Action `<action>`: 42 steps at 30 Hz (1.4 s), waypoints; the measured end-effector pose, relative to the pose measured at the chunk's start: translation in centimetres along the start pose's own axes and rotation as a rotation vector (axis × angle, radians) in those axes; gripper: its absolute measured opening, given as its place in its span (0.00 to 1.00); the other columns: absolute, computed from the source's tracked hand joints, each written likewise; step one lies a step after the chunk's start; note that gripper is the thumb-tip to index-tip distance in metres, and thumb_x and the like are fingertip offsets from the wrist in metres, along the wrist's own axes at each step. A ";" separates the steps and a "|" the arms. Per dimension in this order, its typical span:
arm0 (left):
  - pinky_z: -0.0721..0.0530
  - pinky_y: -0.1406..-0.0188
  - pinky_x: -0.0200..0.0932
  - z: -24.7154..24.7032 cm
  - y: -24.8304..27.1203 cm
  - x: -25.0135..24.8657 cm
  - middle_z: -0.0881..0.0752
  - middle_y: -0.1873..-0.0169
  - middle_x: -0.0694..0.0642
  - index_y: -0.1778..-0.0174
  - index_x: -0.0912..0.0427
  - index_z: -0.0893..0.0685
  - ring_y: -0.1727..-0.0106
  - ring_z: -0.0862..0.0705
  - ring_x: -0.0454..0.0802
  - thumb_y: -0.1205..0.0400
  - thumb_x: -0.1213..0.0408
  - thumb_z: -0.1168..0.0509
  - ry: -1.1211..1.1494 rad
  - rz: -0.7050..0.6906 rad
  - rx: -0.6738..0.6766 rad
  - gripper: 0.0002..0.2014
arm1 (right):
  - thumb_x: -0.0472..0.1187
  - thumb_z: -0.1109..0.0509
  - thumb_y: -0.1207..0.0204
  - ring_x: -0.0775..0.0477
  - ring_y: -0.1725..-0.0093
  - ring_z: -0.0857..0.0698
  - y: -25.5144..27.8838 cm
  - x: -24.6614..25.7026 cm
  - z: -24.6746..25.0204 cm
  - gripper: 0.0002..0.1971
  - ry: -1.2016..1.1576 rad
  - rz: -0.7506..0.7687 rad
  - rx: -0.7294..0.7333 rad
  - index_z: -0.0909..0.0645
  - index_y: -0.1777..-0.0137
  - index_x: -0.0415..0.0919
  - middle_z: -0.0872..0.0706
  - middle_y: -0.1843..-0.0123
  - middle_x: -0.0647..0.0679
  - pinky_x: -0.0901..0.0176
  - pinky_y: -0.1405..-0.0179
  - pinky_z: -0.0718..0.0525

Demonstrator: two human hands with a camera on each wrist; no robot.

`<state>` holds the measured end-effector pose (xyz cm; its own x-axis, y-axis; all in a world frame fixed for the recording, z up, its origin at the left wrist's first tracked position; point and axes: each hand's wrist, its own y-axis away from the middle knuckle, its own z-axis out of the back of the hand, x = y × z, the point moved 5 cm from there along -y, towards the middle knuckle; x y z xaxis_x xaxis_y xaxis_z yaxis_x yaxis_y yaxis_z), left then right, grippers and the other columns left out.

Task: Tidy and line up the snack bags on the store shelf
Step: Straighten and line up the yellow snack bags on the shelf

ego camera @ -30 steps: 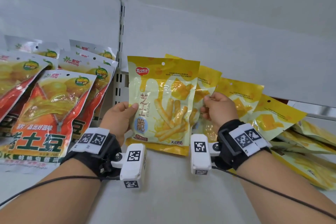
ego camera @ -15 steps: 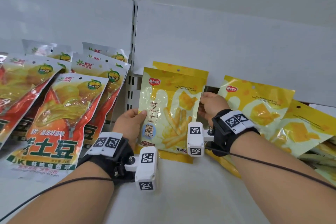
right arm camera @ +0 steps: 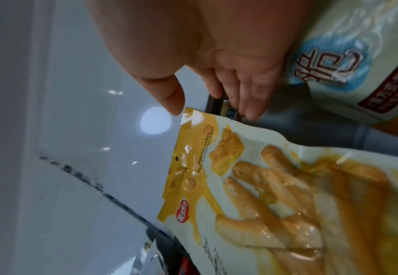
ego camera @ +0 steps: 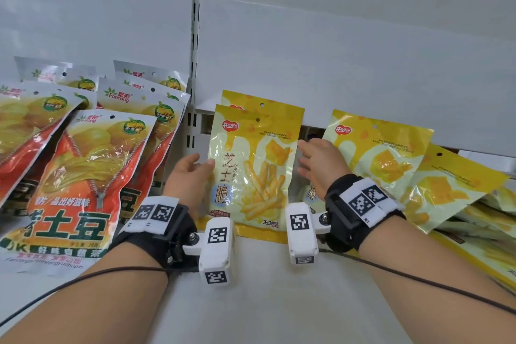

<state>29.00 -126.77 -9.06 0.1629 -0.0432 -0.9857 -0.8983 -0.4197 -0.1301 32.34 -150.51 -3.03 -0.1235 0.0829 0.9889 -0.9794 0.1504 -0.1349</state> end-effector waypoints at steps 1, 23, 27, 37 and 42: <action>0.24 0.37 0.49 0.0 0.1 -0.3 0.21 0.40 0.47 0.25 0.51 0.28 0.41 0.23 0.49 0.18 0.55 0.34 0.003 -0.030 -0.012 0.25 | 0.45 0.34 0.21 0.45 0.44 0.19 0.5 0.2 0.6 0.21 0.058 0.039 -0.033 0.29 0.30 0.41 0.20 0.43 0.46 0.41 0.34 0.20; 0.33 0.23 0.54 -15.4 7.2 -1.6 0.34 0.20 0.56 0.18 0.49 0.39 0.22 0.33 0.55 0.18 0.58 0.35 -0.309 -0.130 0.587 0.32 | 0.33 0.33 0.27 0.49 0.60 0.22 9.6 -2.7 18.5 0.15 0.027 0.081 -0.526 0.30 0.42 0.41 0.23 0.56 0.48 0.47 0.51 0.19; 0.34 0.23 0.56 -17.7 6.7 -1.2 0.36 0.19 0.59 0.16 0.48 0.46 0.22 0.33 0.61 0.17 0.57 0.37 -0.355 -0.068 0.511 0.35 | 0.34 0.32 0.27 0.46 0.64 0.23 9.2 -4.1 19.1 0.14 0.059 -0.024 -0.460 0.23 0.43 0.30 0.19 0.54 0.37 0.46 0.57 0.17; 0.20 0.36 0.61 -19.0 6.8 -0.8 0.23 0.30 0.63 0.17 0.51 0.47 0.37 0.19 0.64 0.22 0.56 0.29 -0.336 0.014 0.463 0.42 | 0.39 0.36 0.20 0.35 0.49 0.15 7.6 -4.9 18.4 0.06 0.213 0.000 -0.297 0.19 0.49 0.45 0.13 0.50 0.41 0.36 0.41 0.18; 0.16 0.42 0.63 -18.2 7.8 -1.4 0.14 0.40 0.58 0.26 0.53 0.29 0.44 0.13 0.62 0.47 0.48 0.18 -0.190 0.004 0.514 0.51 | 0.40 0.37 0.19 0.31 0.51 0.15 7.4 -4.0 18.8 0.08 0.211 0.134 -0.330 0.19 0.56 0.39 0.13 0.52 0.33 0.40 0.47 0.16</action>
<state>29.20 -146.50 -6.78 0.1253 0.1406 -0.9821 -0.9902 0.0795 -0.1149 22.61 -168.26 -6.83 -0.1776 0.3183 0.9312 -0.8487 0.4294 -0.3087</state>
